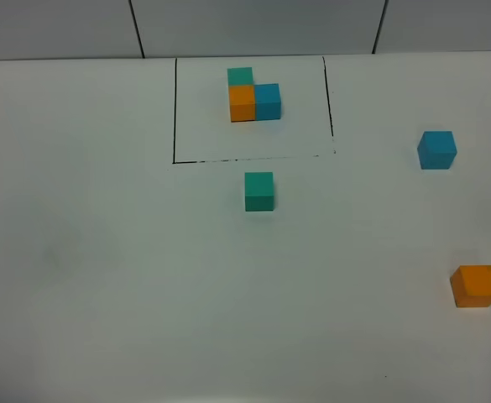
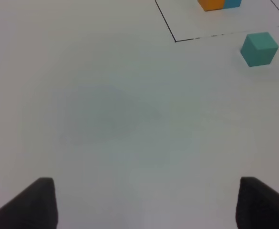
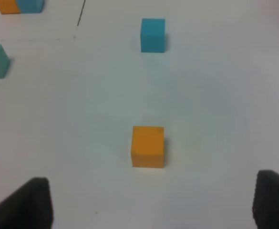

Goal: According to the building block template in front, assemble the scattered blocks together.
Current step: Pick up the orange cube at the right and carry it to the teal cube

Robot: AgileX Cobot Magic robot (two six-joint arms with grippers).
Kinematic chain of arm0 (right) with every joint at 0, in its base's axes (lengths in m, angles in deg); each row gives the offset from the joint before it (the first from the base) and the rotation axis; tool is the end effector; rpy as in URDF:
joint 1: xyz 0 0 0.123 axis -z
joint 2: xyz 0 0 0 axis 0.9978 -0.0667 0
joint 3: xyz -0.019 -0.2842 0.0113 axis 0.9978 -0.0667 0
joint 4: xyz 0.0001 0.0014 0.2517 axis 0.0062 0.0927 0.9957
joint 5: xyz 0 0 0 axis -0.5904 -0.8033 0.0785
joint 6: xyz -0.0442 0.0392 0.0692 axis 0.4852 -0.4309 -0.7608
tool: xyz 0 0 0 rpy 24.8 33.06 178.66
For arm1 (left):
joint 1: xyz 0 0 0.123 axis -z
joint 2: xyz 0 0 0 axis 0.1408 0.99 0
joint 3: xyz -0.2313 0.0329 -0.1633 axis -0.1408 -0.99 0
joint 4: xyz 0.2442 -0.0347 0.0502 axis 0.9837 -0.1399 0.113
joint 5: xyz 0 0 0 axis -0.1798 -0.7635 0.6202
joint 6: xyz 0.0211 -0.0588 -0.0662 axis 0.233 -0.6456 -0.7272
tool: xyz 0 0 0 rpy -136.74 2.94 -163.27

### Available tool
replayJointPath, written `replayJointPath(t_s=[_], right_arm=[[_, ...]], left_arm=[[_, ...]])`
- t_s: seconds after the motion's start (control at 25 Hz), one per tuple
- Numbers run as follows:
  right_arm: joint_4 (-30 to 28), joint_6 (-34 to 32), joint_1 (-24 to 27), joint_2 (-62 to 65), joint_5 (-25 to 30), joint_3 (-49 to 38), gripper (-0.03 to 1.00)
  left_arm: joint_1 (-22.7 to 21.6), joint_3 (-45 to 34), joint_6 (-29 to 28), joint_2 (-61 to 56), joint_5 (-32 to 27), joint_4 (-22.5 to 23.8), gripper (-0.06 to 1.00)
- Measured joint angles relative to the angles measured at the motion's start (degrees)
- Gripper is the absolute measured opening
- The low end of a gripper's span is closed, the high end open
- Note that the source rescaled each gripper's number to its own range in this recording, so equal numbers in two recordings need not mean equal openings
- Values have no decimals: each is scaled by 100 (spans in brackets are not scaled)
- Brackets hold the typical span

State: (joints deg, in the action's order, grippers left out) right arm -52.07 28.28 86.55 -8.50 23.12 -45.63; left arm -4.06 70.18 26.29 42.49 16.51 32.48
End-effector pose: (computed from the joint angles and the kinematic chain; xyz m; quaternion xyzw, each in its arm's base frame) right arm 0.0034 0.0077 0.2774 -0.0159 0.8648 0.0362 0.5006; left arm -0.0063 -0.0080 0.2804 0.0699 0.8420 -0.0481 0.5328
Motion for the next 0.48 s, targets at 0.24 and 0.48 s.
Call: replayJointPath(t_s=[0.24, 0.48], right_arm=[[0, 0, 0, 0, 0, 0, 74], [0, 0, 0, 0, 0, 0, 74]], left_arm=[[0, 0, 0, 0, 0, 0, 69], [-165, 0, 0, 0, 0, 4, 69]])
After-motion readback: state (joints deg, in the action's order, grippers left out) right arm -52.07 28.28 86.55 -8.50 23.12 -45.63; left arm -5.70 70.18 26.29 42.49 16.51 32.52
